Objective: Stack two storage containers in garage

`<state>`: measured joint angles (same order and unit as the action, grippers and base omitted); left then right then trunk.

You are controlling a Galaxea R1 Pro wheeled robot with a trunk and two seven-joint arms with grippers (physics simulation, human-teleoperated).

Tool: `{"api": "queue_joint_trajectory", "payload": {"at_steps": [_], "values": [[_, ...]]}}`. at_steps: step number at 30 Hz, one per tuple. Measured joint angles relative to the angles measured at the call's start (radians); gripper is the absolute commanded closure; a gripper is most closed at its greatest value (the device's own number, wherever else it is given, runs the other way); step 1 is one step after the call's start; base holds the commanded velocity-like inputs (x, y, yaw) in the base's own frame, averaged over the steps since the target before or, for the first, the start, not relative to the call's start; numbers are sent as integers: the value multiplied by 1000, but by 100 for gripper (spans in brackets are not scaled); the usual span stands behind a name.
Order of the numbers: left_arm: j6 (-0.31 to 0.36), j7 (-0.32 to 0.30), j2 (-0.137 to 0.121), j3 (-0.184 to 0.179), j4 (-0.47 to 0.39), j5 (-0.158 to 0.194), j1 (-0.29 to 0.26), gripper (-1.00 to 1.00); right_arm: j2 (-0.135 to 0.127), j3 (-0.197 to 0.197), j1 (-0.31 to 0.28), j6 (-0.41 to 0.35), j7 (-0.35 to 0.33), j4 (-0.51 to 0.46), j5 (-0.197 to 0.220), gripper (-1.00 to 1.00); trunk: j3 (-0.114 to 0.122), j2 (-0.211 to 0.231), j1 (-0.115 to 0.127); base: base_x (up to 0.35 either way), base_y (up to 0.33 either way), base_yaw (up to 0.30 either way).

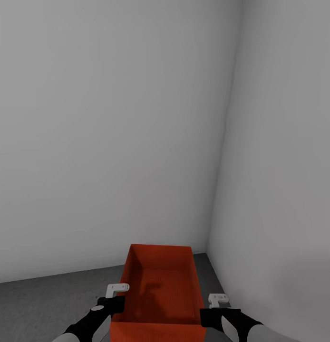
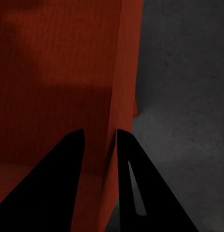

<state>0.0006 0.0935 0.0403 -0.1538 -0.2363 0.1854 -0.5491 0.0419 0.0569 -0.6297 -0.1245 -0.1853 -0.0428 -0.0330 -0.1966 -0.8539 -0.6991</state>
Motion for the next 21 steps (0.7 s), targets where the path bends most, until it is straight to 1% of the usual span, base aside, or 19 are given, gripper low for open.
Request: {"api": "queue_joint_trajectory", "payload": {"at_steps": [5,21], "values": [[0,0,0,0,0,0,0,100,0,0,0,0,0,0,0,100,0,0,0,0,0,0],[1,0,0,-1,0,2,0,100,0,0,0,-3,0,-1,0,100,-50,-112,-61,0,0,0]]}}
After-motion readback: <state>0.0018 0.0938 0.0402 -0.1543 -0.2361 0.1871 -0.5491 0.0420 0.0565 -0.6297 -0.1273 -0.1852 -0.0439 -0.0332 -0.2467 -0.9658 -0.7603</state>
